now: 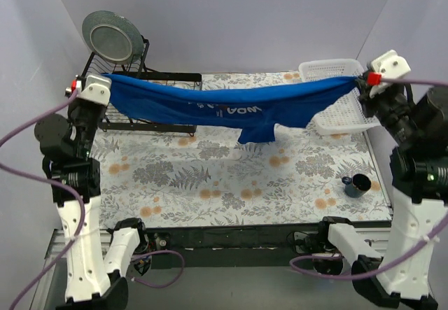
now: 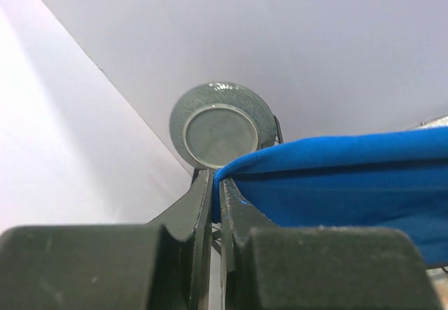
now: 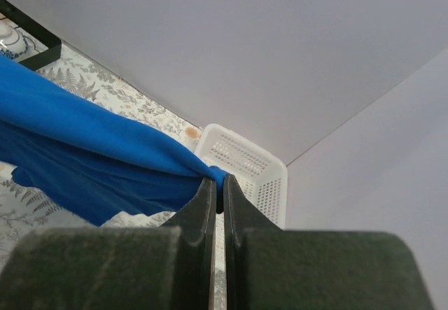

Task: Roll the t-shirts
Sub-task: Fold the T-shirt at the center of the board.

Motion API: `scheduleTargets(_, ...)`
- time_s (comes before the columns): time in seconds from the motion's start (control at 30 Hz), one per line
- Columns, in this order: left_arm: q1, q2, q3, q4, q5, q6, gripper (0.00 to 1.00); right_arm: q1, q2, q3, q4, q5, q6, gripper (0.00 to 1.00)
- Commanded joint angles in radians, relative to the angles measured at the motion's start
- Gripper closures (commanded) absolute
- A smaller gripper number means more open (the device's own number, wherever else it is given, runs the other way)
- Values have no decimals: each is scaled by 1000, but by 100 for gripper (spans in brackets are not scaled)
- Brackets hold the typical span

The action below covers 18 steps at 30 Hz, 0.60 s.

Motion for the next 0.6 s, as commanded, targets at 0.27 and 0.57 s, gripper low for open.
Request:
scheduleTargets(0.27,1,-246,85,-163,-57,-23,100,-7,-260,143,-124,95,79,99)
scheduleTargets(0.57,-8,-234,116,-327,1,23,100,-8,-278,159,-201,75,127,99)
